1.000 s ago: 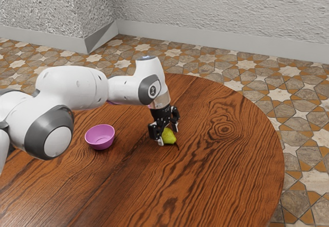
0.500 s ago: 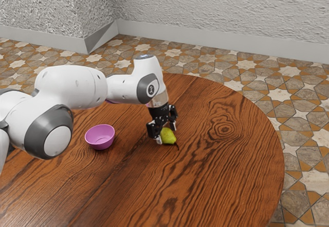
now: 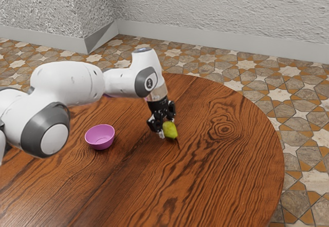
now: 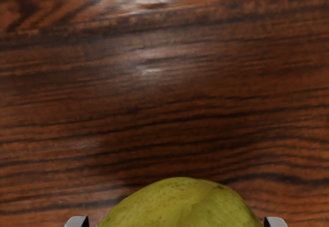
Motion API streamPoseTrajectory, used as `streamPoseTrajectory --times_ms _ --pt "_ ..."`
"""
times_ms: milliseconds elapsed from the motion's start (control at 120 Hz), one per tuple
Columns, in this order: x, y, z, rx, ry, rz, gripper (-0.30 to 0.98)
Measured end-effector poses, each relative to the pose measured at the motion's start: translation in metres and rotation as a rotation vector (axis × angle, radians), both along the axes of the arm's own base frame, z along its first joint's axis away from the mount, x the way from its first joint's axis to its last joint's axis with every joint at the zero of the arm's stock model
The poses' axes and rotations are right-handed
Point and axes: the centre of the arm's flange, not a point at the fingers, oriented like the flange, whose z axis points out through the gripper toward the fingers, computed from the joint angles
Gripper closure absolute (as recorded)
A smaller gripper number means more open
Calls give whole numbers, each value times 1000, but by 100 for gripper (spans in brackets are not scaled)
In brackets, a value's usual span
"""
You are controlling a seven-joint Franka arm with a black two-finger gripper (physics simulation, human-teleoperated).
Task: Place the pear in the bowl.
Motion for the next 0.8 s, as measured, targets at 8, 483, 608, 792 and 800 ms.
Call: streamPoseTrajectory --times_ms 8,483,608,792,800 --pt "0 1 1 1 -1 1 43" --pt "-77 151 91 -2 96 199 58" --pt "-94 192 83 -22 138 256 58" --pt "-110 197 66 -72 185 266 58" --pt "-111 198 65 -74 187 267 58"
